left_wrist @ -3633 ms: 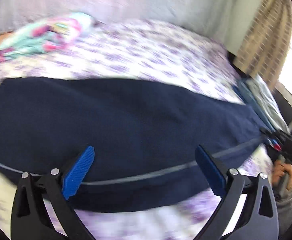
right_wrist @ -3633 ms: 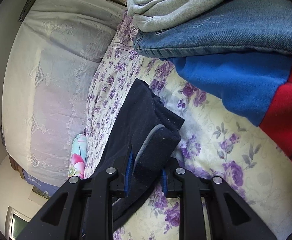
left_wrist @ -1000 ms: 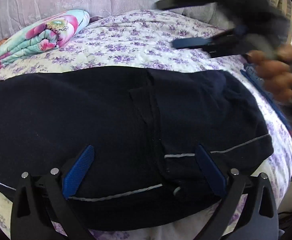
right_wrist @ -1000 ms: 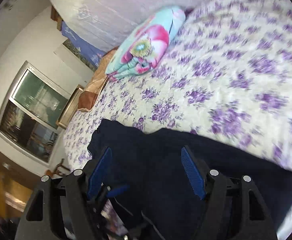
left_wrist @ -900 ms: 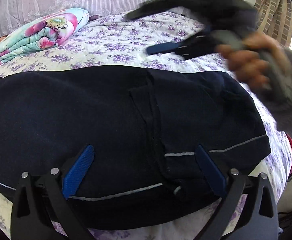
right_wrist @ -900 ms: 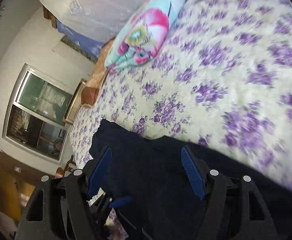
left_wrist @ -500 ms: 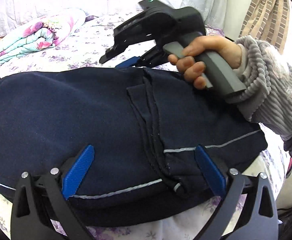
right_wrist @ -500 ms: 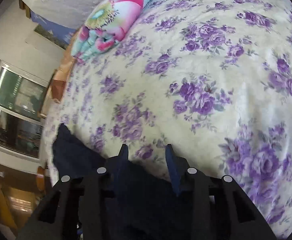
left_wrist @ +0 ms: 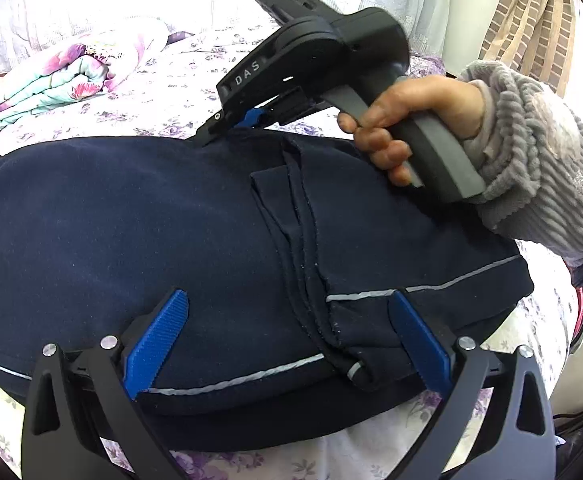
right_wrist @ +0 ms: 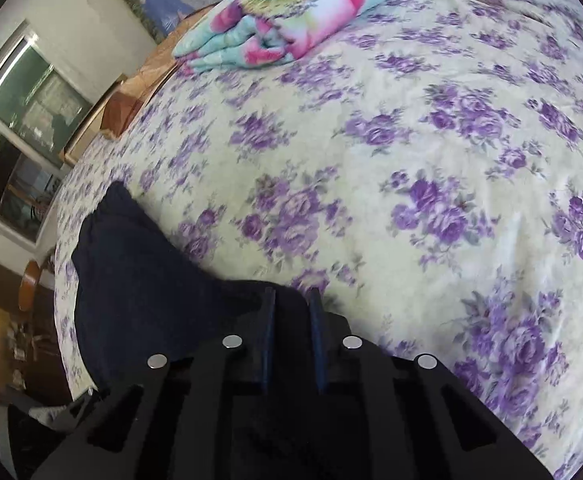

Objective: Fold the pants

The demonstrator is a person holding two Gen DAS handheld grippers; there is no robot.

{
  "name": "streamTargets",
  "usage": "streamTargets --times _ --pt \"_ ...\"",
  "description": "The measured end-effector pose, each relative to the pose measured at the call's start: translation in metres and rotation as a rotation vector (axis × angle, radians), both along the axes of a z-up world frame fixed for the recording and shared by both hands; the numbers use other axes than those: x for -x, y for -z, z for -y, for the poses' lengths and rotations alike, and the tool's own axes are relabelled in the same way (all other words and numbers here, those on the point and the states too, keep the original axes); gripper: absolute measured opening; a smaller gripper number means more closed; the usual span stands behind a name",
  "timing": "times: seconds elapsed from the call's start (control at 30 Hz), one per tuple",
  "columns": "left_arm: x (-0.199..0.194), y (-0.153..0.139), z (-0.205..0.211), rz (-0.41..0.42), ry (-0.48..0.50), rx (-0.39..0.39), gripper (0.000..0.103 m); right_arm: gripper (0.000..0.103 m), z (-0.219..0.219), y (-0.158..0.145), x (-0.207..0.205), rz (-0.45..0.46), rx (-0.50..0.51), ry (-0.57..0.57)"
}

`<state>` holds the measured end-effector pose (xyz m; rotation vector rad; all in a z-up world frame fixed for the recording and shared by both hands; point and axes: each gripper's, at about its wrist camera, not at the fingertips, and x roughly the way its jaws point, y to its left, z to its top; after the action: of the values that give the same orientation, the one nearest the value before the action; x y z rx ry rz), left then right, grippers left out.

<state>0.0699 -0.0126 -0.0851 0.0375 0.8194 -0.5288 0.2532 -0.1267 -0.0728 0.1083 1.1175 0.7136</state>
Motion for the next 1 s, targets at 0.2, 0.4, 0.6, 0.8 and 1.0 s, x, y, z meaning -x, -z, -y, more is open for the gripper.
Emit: streamTargets --times 0.2,0.4,0.6,0.8,1.0 --pt "0.012 -0.012 -0.015 0.015 -0.014 0.039 0.098 0.013 0.012 -0.017 0.001 0.036 -0.054 0.099" --pt "-0.003 -0.018 -0.074 0.022 -0.289 -0.033 0.098 0.015 -0.007 -0.016 0.021 0.031 0.004 0.042" --pt "0.004 -0.006 -0.055 0.069 -0.276 -0.202 0.098 0.016 -0.001 -0.014 0.022 0.031 -0.049 0.122" --pt "0.008 -0.027 -0.111 0.05 -0.356 0.016 0.098 0.064 0.028 -0.051 0.076 0.17 -0.091 0.17" --pt "-0.003 -0.025 -0.202 -0.087 -0.589 0.206 0.098 0.074 0.027 0.005 0.08 0.059 -0.035 0.176"
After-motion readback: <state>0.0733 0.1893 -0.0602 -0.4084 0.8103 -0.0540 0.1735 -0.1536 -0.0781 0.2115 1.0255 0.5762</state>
